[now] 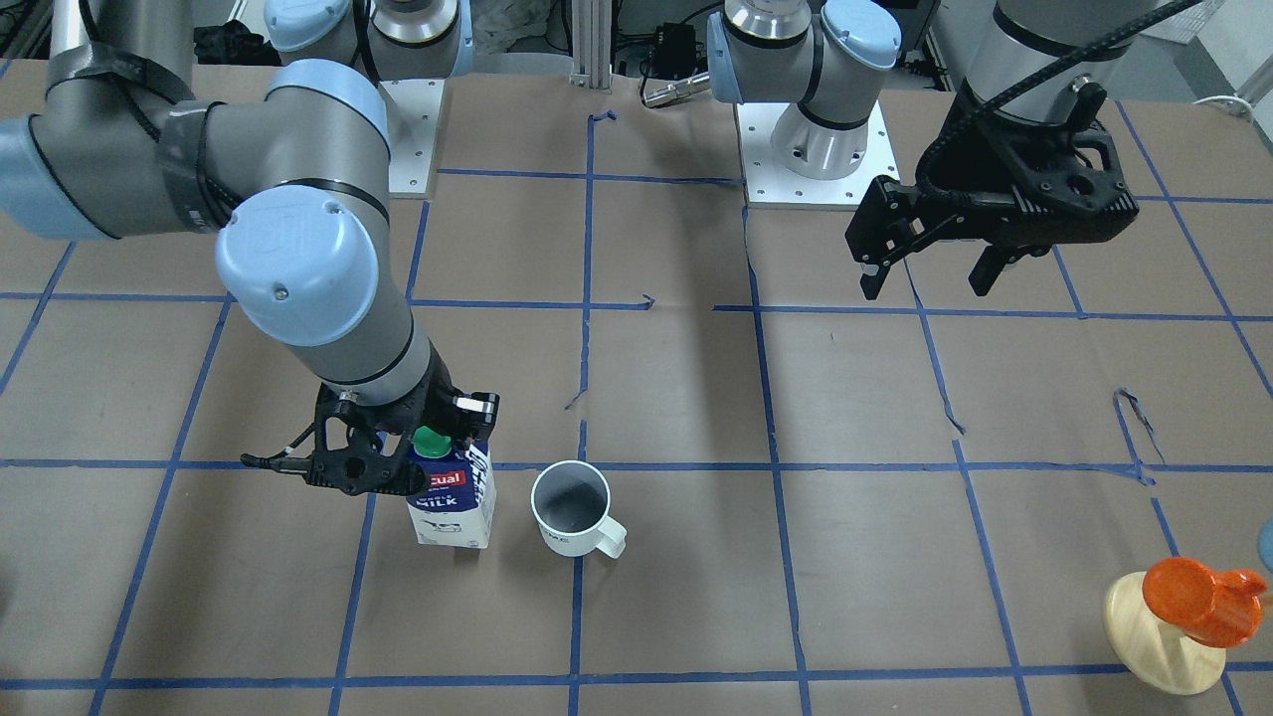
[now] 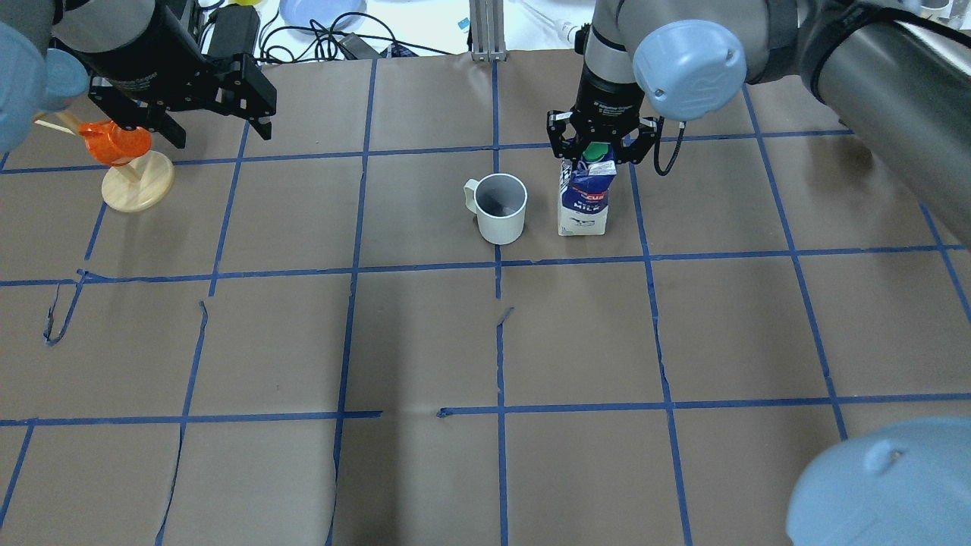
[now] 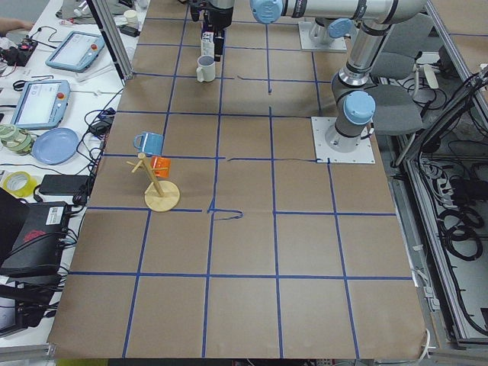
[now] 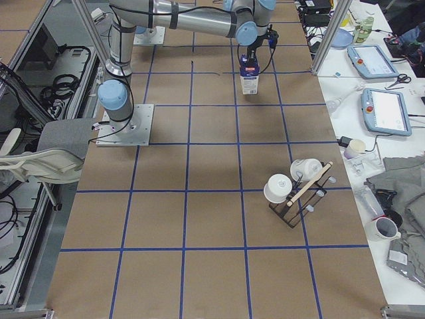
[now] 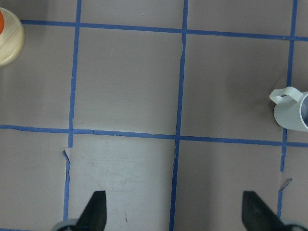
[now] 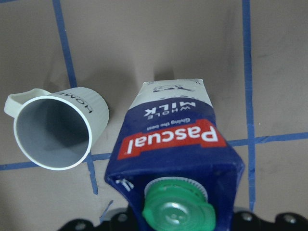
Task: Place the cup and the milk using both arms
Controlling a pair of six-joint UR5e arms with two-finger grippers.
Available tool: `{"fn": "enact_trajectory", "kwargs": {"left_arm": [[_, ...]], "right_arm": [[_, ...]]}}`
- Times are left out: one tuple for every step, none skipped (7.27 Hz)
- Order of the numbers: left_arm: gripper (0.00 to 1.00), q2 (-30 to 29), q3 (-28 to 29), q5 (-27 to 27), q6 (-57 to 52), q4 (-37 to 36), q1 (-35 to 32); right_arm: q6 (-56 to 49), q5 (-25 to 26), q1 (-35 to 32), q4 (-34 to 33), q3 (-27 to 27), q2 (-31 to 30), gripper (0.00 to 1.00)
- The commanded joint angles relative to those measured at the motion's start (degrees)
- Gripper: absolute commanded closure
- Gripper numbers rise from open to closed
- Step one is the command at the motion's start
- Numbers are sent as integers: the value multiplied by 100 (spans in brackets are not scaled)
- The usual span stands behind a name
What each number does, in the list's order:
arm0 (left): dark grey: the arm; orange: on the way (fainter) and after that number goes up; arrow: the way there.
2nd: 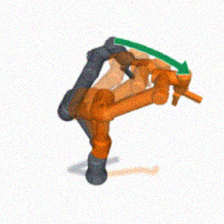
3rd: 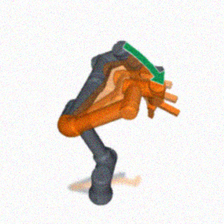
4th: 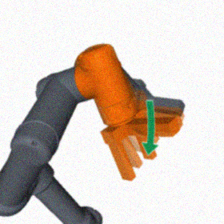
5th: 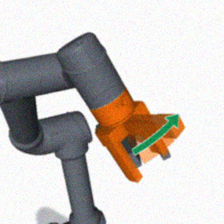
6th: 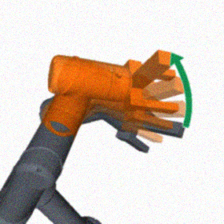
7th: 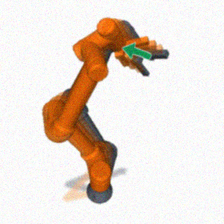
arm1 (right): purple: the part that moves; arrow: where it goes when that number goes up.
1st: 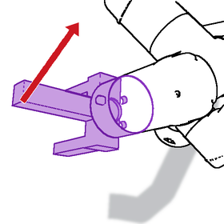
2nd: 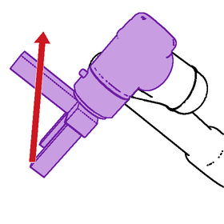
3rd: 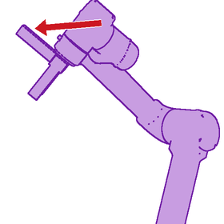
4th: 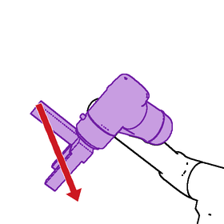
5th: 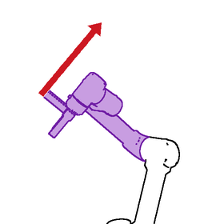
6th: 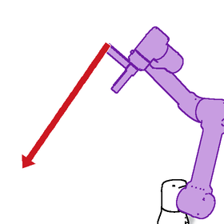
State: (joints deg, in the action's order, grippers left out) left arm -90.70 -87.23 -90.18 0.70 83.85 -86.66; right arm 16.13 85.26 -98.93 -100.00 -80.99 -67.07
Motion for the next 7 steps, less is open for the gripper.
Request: {"fn": "enact_trajectory", "kwargs": {"left_arm": [[0,0,-4,-8,0,0,0],[0,0,-13,-8,0,0,0],[0,8,-13,-8,0,0,0],[0,0,-13,0,0,0,-9],[0,0,-13,9,0,0,-9],[0,0,-13,0,0,0,-9],[0,0,-13,9,0,0,0]], "right_arm": [[206,-193,-109,-213,-4,140,53],[206,-194,-126,-248,4,176,53],[206,-272,-161,-353,5,185,52],[136,-273,-196,-397,-4,211,52],[118,-264,-197,-398,-13,211,50],[101,-264,-197,-398,-30,229,50],[101,-221,-197,-389,-22,229,50]]}}
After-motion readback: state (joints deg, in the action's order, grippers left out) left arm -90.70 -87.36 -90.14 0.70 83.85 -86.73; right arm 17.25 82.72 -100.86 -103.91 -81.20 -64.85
